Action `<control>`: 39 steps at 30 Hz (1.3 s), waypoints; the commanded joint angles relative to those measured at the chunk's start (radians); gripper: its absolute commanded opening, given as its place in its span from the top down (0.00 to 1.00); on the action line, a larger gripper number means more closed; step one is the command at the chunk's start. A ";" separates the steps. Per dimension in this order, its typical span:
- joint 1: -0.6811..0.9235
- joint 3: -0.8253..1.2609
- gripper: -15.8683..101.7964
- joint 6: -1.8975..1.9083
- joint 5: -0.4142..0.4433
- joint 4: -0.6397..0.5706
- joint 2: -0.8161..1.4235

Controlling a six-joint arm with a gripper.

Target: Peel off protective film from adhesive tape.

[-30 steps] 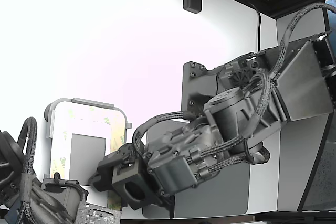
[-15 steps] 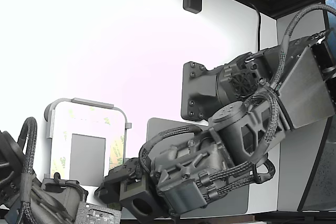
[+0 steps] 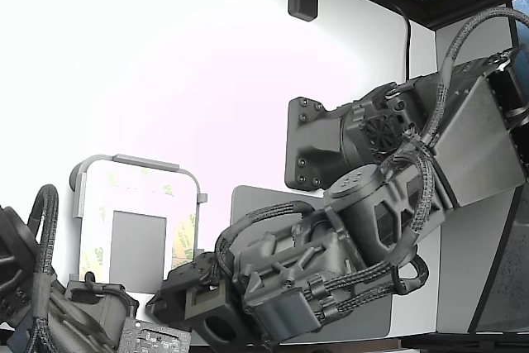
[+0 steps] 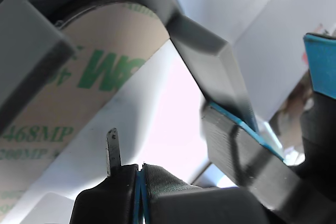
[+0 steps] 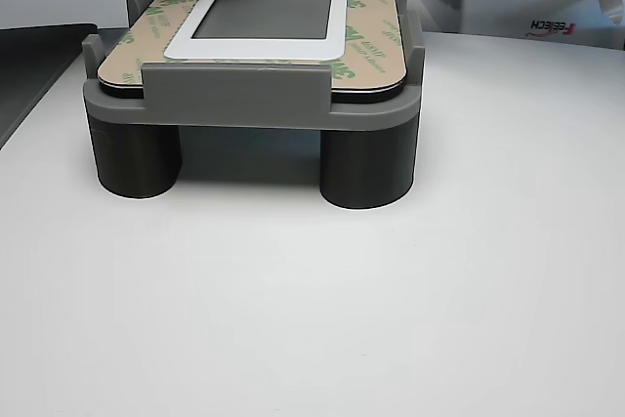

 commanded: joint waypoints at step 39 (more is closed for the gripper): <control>-0.005 0.014 0.96 0.026 -0.029 -0.049 0.032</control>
